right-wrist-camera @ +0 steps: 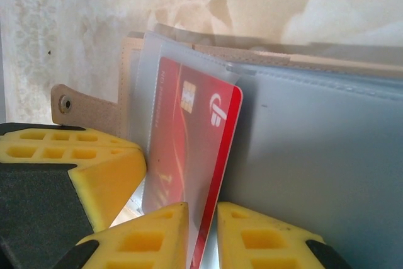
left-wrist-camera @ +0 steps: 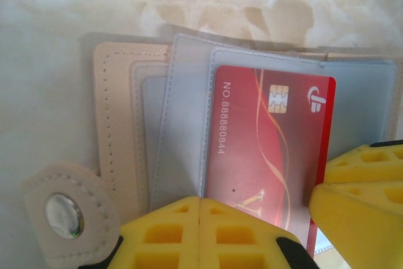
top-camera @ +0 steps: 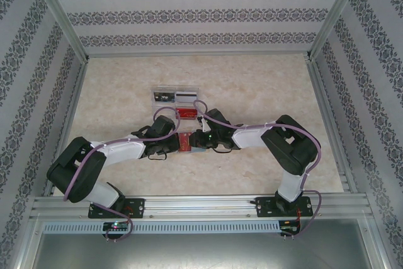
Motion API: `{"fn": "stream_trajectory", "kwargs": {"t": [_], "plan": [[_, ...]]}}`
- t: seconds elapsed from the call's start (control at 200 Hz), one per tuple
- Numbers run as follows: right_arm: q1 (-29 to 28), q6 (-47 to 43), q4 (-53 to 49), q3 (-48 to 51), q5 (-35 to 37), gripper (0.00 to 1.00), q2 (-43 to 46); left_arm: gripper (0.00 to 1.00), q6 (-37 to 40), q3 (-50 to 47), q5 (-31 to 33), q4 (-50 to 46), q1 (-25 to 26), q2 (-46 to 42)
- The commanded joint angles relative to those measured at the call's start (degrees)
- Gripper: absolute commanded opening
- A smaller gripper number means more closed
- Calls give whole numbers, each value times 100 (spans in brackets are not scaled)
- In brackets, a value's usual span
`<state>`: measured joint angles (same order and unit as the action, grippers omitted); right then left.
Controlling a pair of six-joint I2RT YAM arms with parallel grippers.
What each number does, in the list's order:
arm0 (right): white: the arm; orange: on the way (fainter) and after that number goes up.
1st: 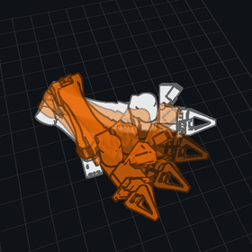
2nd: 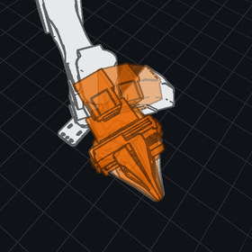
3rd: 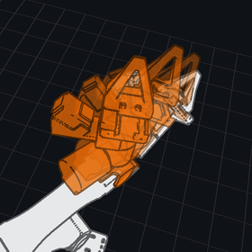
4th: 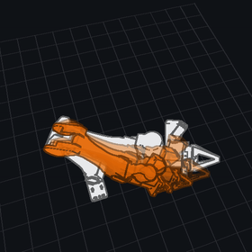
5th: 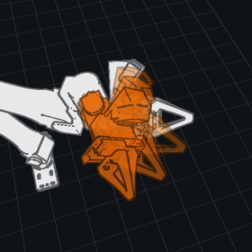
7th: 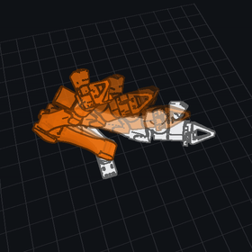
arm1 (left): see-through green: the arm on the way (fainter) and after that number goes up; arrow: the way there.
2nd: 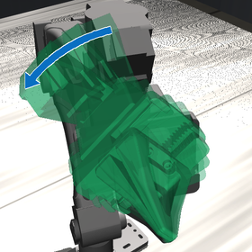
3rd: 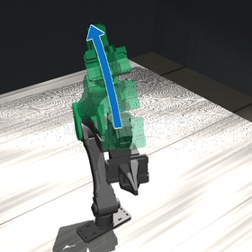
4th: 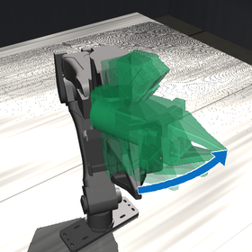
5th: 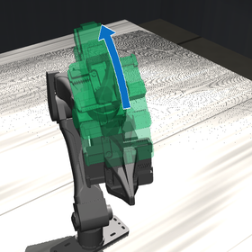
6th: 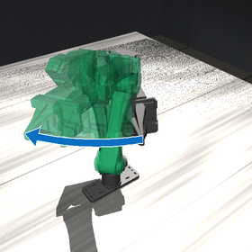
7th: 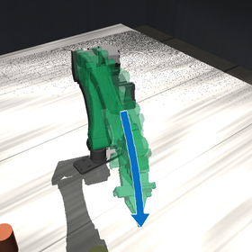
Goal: Take the credit cards out of the card holder
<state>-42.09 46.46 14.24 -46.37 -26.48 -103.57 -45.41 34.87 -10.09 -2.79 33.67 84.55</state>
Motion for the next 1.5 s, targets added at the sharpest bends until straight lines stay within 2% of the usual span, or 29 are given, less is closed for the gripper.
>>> {"fn": "stream_trajectory", "kwargs": {"t": [0.0, 0.06, 0.14, 0.535, 1.494], "plan": [[58, 2, 56, 78, -67, 15, 52, 0, -10, -25, 219, -380, 0, 140], [60, 26, 100, 78, -90, 13, 33, 0, -5, -25, 234, -389, -1, 138], [58, 48, 115, 85, -85, 16, 36, 0, -4, -25, 235, -395, -1, 140], [140, 41, 149, 271, -67, 20, 152, 0, -13, -32, 279, -434, -1, 141], [63, 66, 210, 41, -270, 15, -98, 0, -1, -27, 190, -396, -1, 123]]}}
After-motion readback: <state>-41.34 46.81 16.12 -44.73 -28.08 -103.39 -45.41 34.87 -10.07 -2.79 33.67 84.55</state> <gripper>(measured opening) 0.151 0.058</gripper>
